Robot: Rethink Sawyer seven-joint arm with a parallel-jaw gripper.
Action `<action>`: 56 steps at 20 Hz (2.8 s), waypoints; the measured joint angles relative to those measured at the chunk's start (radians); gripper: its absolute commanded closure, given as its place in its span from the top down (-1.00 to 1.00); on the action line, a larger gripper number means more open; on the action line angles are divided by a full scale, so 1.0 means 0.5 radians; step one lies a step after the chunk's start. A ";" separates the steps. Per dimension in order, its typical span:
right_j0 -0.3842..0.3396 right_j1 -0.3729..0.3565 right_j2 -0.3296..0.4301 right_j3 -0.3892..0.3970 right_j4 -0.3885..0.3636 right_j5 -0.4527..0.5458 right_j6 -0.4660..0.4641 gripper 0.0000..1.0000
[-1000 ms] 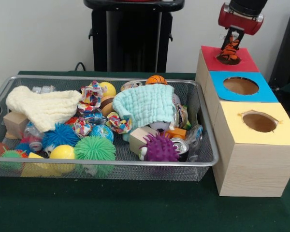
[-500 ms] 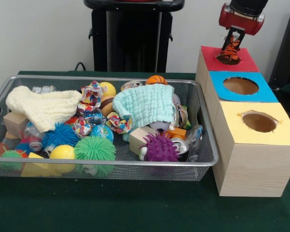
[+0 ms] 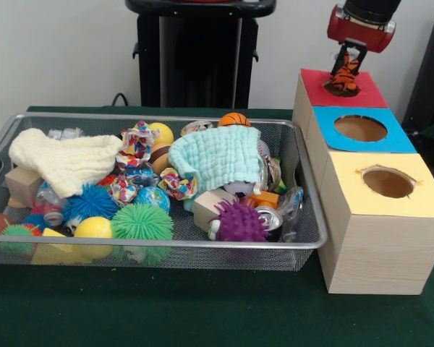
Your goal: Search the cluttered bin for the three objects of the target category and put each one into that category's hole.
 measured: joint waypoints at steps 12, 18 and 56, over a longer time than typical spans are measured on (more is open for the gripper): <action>0.000 0.000 0.001 0.000 0.000 -0.002 0.000 1.00; 0.000 0.000 0.001 0.000 -0.001 -0.002 0.000 1.00; -0.051 -0.140 -0.032 -0.119 -0.003 0.226 0.000 1.00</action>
